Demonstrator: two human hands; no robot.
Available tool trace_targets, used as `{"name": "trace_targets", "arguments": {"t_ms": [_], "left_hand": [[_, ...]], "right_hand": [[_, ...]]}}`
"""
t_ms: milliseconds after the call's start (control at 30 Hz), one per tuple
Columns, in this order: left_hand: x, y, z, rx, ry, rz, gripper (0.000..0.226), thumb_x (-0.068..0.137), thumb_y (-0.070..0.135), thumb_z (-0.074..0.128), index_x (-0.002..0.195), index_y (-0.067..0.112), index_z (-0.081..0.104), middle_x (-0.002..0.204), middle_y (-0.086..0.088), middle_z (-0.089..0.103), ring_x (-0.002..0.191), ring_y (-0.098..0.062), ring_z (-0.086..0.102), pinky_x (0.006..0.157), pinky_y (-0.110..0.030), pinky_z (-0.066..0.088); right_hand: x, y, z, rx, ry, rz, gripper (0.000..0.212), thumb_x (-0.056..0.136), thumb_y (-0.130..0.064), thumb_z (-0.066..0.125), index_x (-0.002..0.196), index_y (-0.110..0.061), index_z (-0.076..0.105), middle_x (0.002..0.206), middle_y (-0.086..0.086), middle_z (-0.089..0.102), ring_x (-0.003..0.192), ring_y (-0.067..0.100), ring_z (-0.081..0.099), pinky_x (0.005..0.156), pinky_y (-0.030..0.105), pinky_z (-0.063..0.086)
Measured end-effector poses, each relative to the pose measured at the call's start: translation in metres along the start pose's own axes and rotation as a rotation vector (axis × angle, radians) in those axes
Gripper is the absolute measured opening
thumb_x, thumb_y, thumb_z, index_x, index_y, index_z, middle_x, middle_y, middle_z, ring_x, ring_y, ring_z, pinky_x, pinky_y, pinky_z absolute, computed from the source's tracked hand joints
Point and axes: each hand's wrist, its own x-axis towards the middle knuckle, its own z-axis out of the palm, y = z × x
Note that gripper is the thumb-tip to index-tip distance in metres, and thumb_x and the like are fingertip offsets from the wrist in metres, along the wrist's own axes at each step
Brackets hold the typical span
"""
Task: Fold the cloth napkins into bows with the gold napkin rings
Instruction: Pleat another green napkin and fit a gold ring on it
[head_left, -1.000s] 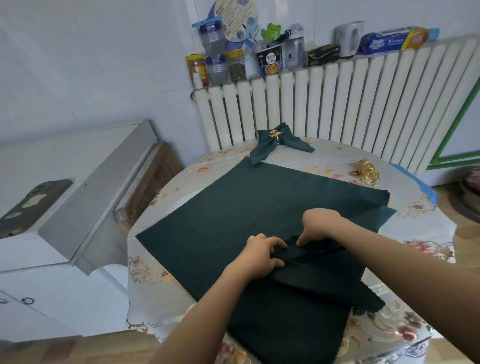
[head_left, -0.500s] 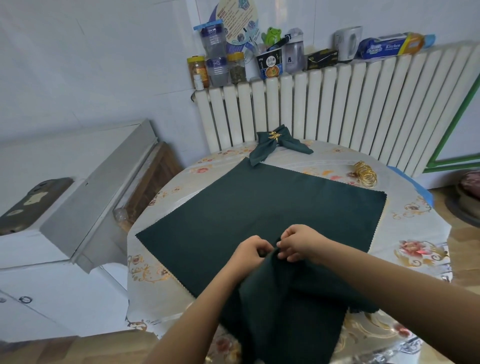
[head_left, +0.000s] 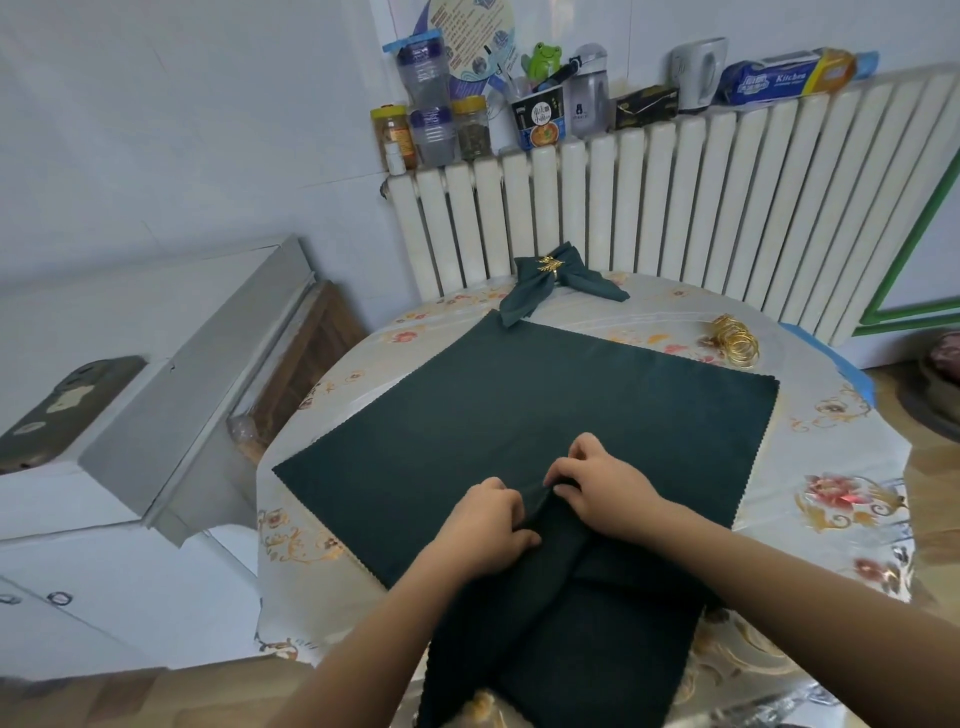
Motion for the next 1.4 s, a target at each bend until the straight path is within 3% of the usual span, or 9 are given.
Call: {"name": "trace_targets", "arguments": {"t_ms": [167, 300, 400, 534, 734, 868, 1001, 1135, 1401], "left_hand": [[0.002, -0.006, -0.009, -0.012, 0.079, -0.052, 0.013, 0.088, 0.022, 0.061, 0.087, 0.017, 0.049, 0.104, -0.003, 0.055, 0.093, -0.018, 0.049, 0.076, -0.026, 0.038], [-0.002, -0.006, 0.011, 0.009, 0.173, -0.007, 0.024, 0.093, 0.016, 0.048, 0.116, 0.016, 0.047, 0.120, -0.003, 0.046, 0.109, -0.019, 0.045, 0.092, -0.028, 0.038], [-0.009, -0.007, 0.030, 0.105, 0.189, 0.144, 0.058, 0.095, 0.047, 0.030, 0.147, 0.021, 0.027, 0.149, 0.000, 0.026, 0.137, -0.018, 0.023, 0.114, -0.027, 0.012], [-0.016, -0.016, 0.042, 0.281, 0.126, 0.250, 0.086, 0.082, 0.067, -0.013, 0.152, 0.021, 0.007, 0.159, 0.002, 0.001, 0.145, -0.012, 0.000, 0.111, -0.024, -0.018], [-0.014, -0.026, 0.035, 0.265, 0.090, 0.258, 0.056, 0.102, 0.037, 0.022, 0.150, 0.025, -0.005, 0.158, 0.011, -0.004, 0.143, -0.005, -0.013, 0.116, -0.028, -0.013], [-0.012, -0.032, 0.031, 0.335, 0.050, 0.338, 0.065, 0.092, 0.057, 0.005, 0.148, 0.029, -0.010, 0.158, 0.010, -0.008, 0.143, -0.004, -0.014, 0.118, -0.033, -0.010], [-0.010, -0.034, 0.030, 0.408, 0.042, 0.393, 0.063, 0.088, 0.057, 0.004, 0.142, 0.031, -0.018, 0.159, 0.000, -0.003, 0.146, -0.016, -0.004, 0.117, -0.032, -0.008], [-0.006, -0.035, 0.029, 0.213, 0.118, 0.376, 0.055, 0.096, 0.037, 0.027, 0.148, 0.019, 0.025, 0.144, -0.013, 0.043, 0.128, -0.031, 0.046, 0.108, -0.038, 0.036], [0.004, -0.038, 0.029, 0.052, 0.208, 0.348, 0.052, 0.100, 0.019, 0.039, 0.149, 0.017, 0.022, 0.151, 0.001, 0.031, 0.130, -0.020, 0.032, 0.113, -0.025, 0.022]], "right_hand": [[0.011, 0.010, 0.006, 0.071, -0.051, 0.100, 0.025, 0.095, -0.042, 0.047, 0.108, -0.022, 0.055, 0.112, -0.004, 0.040, 0.090, 0.015, 0.054, 0.078, 0.030, 0.046], [0.006, 0.003, 0.023, -0.078, 0.109, 0.086, 0.028, 0.097, -0.044, 0.038, 0.112, -0.022, 0.050, 0.114, -0.004, 0.045, 0.100, 0.017, 0.053, 0.069, 0.029, 0.041], [0.001, 0.007, 0.034, -0.109, 0.215, 0.072, 0.027, 0.097, -0.043, 0.038, 0.112, -0.022, 0.049, 0.112, -0.005, 0.048, 0.100, 0.015, 0.052, 0.067, 0.027, 0.042], [-0.004, 0.011, 0.035, -0.031, 0.420, -0.105, 0.020, 0.091, -0.034, 0.052, 0.103, -0.020, 0.059, 0.102, -0.003, 0.056, 0.091, 0.020, 0.056, 0.070, 0.030, 0.046], [-0.035, 0.021, 0.040, -0.146, 0.274, -0.464, 0.058, 0.087, -0.067, 0.035, 0.113, -0.023, 0.062, 0.126, -0.005, 0.060, 0.129, 0.018, 0.044, 0.110, 0.034, 0.020], [-0.034, 0.029, 0.042, -0.321, 0.281, -0.518, 0.058, 0.084, -0.066, 0.040, 0.113, -0.021, 0.065, 0.125, -0.002, 0.062, 0.127, 0.019, 0.050, 0.110, 0.042, 0.023], [-0.021, 0.031, 0.036, -0.244, 0.404, -0.630, 0.032, 0.085, -0.041, 0.047, 0.088, -0.019, 0.070, 0.096, -0.005, 0.072, 0.101, 0.016, 0.067, 0.084, 0.037, 0.055], [-0.012, 0.031, 0.031, -0.163, 0.426, -0.632, 0.028, 0.085, -0.034, 0.048, 0.088, -0.017, 0.071, 0.087, -0.004, 0.073, 0.086, 0.013, 0.070, 0.067, 0.024, 0.055], [-0.002, 0.043, 0.032, -0.152, 0.460, -0.678, 0.046, 0.084, -0.012, 0.058, 0.128, -0.027, 0.054, 0.092, -0.003, 0.071, 0.070, 0.014, 0.067, 0.055, 0.026, 0.054]]}}
